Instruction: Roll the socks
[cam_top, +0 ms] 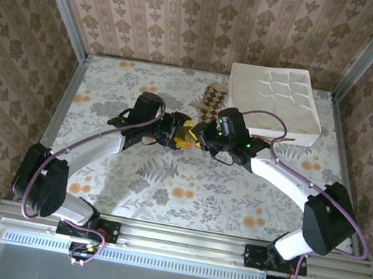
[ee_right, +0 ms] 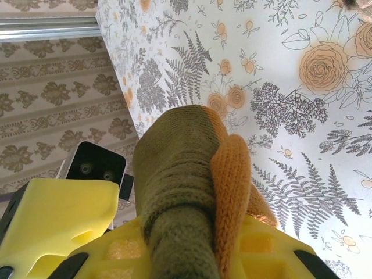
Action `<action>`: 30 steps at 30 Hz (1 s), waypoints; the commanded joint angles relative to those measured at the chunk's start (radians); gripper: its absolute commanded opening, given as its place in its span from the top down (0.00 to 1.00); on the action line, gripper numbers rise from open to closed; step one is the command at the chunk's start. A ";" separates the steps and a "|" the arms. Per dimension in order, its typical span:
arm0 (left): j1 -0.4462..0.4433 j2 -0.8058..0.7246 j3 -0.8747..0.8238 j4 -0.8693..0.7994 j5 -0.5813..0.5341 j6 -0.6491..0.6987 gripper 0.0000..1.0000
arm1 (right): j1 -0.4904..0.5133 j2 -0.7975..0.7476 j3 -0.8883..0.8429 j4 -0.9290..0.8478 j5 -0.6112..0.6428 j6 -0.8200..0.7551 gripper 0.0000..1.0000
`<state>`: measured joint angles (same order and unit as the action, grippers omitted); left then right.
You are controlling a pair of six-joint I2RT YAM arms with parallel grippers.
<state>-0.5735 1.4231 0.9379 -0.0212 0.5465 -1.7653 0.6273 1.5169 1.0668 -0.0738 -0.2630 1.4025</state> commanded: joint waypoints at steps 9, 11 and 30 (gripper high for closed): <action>-0.019 0.024 -0.037 0.063 -0.074 -0.008 0.37 | 0.007 -0.054 0.046 -0.015 0.012 0.088 1.00; -0.006 0.035 -0.043 0.080 -0.089 0.001 0.37 | 0.012 -0.062 0.040 -0.006 0.007 0.110 1.00; 0.056 0.030 -0.076 0.370 -0.211 0.045 0.74 | 0.025 -0.073 0.030 -0.045 -0.062 0.157 1.00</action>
<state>-0.5339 1.4780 0.8772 0.2375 0.3836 -1.7309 0.6441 1.4712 1.0794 -0.0608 -0.2691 1.5677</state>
